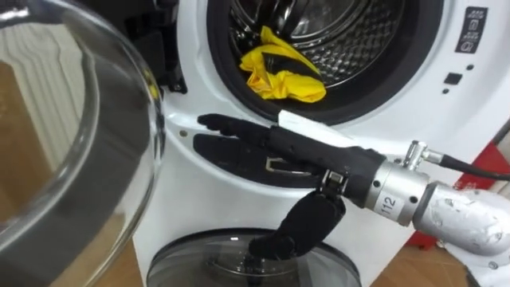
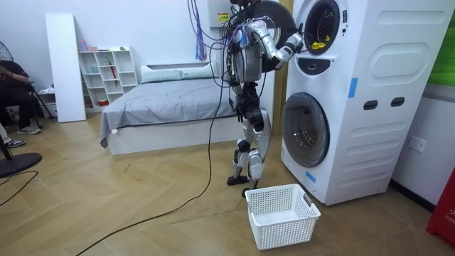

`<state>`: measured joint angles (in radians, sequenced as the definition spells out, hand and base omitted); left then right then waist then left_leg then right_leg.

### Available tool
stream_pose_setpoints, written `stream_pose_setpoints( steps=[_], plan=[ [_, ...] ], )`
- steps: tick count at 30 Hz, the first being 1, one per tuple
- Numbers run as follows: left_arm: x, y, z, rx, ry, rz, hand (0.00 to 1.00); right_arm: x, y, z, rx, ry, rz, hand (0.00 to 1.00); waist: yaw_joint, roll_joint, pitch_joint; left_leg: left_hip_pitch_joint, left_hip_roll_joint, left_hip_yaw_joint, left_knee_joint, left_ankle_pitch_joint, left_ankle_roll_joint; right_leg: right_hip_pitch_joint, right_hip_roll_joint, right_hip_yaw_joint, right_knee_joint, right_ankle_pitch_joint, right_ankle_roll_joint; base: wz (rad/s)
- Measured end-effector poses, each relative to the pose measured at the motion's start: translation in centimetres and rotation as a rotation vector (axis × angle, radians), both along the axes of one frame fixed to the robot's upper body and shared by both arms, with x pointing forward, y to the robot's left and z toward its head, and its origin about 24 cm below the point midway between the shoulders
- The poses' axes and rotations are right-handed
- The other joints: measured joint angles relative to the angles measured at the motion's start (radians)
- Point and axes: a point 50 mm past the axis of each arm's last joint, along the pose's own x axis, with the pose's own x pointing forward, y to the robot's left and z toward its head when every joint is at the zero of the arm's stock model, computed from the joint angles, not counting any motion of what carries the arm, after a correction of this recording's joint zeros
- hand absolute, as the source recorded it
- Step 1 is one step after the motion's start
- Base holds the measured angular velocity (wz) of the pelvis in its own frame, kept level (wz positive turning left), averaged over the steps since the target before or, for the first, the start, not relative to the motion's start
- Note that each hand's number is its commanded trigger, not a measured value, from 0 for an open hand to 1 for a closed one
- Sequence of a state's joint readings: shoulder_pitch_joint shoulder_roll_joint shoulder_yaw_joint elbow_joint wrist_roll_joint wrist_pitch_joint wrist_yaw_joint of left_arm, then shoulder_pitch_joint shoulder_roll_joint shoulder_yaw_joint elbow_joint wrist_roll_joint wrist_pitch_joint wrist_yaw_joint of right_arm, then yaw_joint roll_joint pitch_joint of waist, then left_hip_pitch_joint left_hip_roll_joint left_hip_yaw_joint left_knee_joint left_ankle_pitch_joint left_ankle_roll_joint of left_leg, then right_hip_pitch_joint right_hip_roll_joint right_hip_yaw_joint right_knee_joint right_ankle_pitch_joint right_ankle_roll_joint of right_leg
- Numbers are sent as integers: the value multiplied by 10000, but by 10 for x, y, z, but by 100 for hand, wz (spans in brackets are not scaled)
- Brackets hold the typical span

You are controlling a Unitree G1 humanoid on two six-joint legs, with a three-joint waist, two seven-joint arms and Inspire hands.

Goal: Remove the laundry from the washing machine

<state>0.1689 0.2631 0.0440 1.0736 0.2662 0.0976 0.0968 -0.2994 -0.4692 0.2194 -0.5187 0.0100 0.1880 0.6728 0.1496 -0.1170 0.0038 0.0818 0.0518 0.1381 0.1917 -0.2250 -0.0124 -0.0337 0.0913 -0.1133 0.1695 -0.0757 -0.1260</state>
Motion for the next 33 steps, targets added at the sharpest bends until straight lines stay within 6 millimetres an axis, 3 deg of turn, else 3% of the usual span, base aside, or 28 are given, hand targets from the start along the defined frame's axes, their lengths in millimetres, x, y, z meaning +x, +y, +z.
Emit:
stream_pose_setpoints(
  steps=[12, 16, 21, 28, 33],
  plan=[
    [1, -2, -1, -93, -177, 100, 0, 0, 6, 21, 1270, -682, 448, 0, -76, 159, 64, 208, -69, -120, -253, -1, 10, 180, -45, -177, -194, -63, 83, 3],
    [-3, -7, -3, -150, -70, 172, 0, 2, 3, 25, 1549, -1169, -13, 0, -88, 420, 86, 371, -112, -277, -290, -21, 44, 378, -85, -256, -194, -132, 151, 10],
    [-14, -13, -7, -193, 105, 538, 0, 5, -5, 31, 1981, -1704, -905, 0, -96, 549, -17, 343, -116, -304, -289, -23, 49, 352, -91, -267, -191, -145, 158, 1],
    [-24, -9, -6, 101, 171, 1220, 0, 8, -31, 46, 3125, -2900, -2857, 0, -268, 519, -50, 334, -113, -314, -269, -22, 48, 350, -87, -255, -191, -165, 158, 0],
    [-26, -6, -5, 465, 60, 1348, 0, 7, -35, 50, 3756, -3439, -3339, 0, -543, 476, -88, 335, -113, -301, -264, -22, 48, 358, -88, -256, -187, -172, 161, 0]
  ],
)
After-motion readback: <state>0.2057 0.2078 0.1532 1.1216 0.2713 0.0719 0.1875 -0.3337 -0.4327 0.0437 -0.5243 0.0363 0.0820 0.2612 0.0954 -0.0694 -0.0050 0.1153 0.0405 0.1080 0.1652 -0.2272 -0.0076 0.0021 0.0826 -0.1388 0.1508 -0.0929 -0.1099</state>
